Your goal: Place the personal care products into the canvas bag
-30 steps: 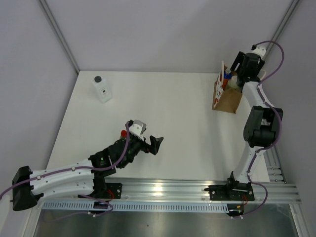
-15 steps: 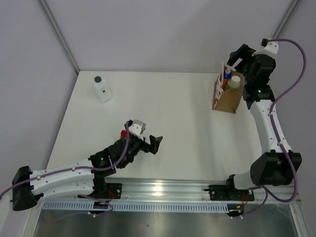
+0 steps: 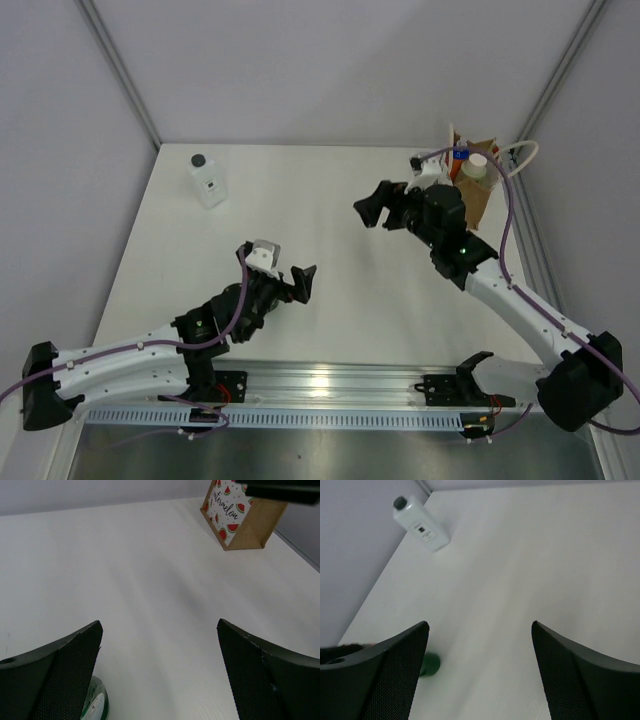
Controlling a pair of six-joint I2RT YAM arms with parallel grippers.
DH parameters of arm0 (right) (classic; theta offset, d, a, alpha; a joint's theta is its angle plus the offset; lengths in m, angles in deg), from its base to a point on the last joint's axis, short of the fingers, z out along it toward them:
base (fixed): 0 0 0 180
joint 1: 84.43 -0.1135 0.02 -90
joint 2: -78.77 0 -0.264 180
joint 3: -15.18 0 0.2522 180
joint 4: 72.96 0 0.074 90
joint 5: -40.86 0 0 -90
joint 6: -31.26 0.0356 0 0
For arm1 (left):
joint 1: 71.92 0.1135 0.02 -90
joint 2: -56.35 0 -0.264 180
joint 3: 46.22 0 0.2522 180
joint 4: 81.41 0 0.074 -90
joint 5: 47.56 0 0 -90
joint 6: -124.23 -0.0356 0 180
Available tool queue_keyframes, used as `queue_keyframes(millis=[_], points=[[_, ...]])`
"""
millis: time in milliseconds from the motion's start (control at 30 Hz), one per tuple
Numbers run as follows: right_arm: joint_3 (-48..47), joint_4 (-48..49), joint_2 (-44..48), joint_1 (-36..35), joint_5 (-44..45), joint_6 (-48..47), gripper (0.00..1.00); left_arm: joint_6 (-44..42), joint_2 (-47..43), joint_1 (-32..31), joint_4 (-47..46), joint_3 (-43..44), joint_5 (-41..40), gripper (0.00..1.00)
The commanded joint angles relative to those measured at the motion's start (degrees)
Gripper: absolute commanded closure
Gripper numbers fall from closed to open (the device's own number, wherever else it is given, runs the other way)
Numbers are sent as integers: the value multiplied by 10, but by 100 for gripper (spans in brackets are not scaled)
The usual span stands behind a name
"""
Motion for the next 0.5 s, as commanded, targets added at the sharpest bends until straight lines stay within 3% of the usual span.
queue_keyframes(millis=[0, 233, 467], points=[[57, 30, 83, -25, 9, 41, 13, -19, -23, -3, 2, 14, -58, 1], [219, 53, 174, -73, 24, 74, 13, -23, -53, -2, 78, 68, -115, 1], [279, 98, 218, -77, -8, 91, 13, 80, -62, 47, 353, 146, -63, 1]])
